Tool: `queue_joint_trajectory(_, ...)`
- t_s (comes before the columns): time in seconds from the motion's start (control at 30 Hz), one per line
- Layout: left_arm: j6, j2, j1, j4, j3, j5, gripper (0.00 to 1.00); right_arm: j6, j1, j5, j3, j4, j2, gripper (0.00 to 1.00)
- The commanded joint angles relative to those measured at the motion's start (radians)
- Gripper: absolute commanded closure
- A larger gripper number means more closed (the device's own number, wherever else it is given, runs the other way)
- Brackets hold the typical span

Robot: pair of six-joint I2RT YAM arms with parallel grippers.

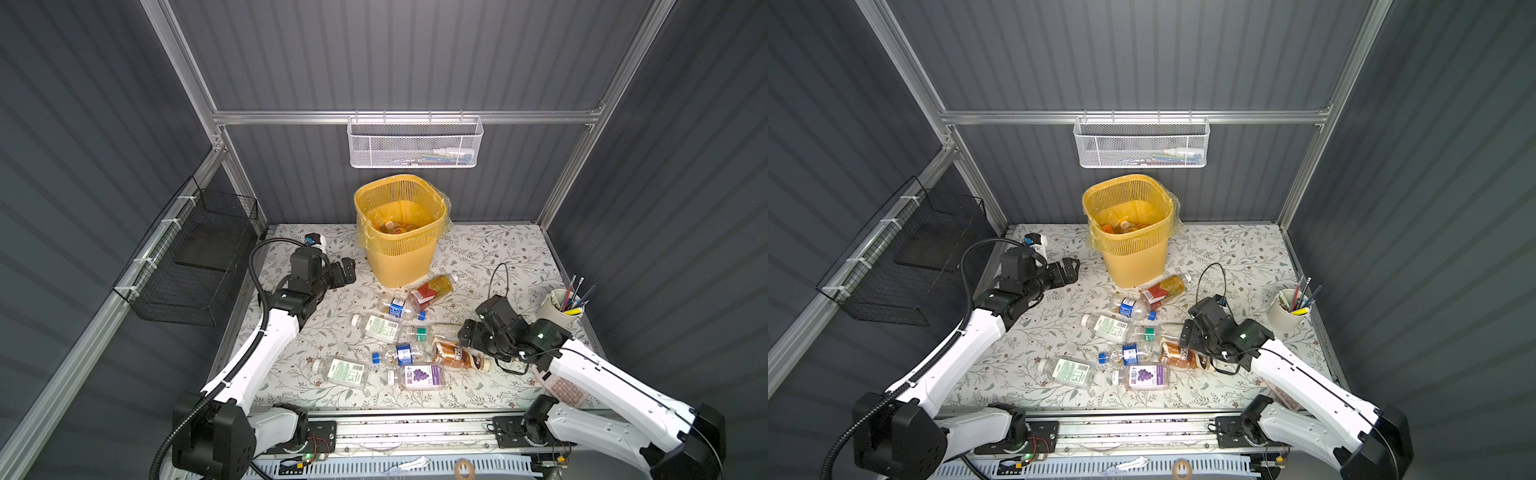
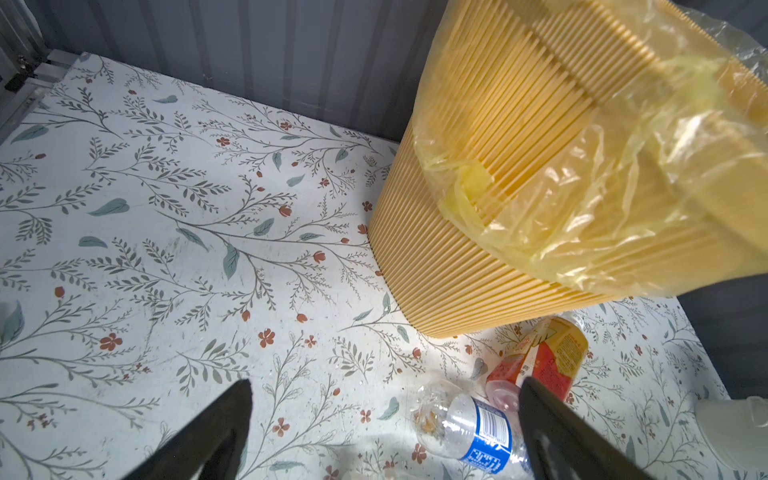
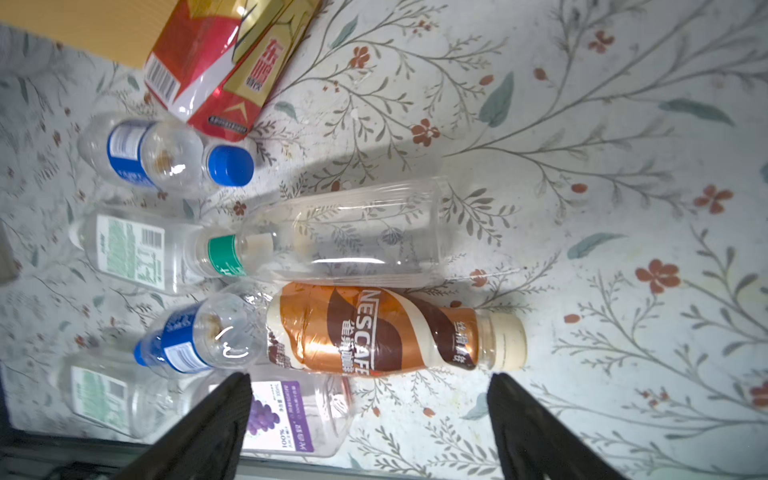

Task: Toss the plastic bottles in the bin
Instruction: 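Withdraw the left gripper from the bin while right gripper lowers onto brown Nescafe bottle, then grasp the brown Nescafe bottle with the right gripper and lift it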

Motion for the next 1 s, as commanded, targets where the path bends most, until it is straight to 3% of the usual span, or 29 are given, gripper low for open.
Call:
queue_joint_trajectory(0.0,0.018,-0.020,-0.004,-0.011,-0.007,0.017,0.00,-0.205,0.083,0.052,-0.011,0.019,0.033,0.08)
queue_joint_trajectory(0.33,0.022,-0.011,-0.004,-0.027,-0.001,0.044,0.00,-0.366,0.206,0.057,-0.024,0.063,0.094,0.14)
queue_joint_trajectory(0.57,0.018,-0.005,-0.004,-0.028,-0.004,0.046,0.00,-0.420,0.210,0.054,-0.019,0.072,0.186,0.20)
queue_joint_trajectory(0.97,0.020,0.022,-0.004,-0.032,0.008,0.060,0.00,-0.445,0.203,0.118,0.008,0.070,0.323,0.20)
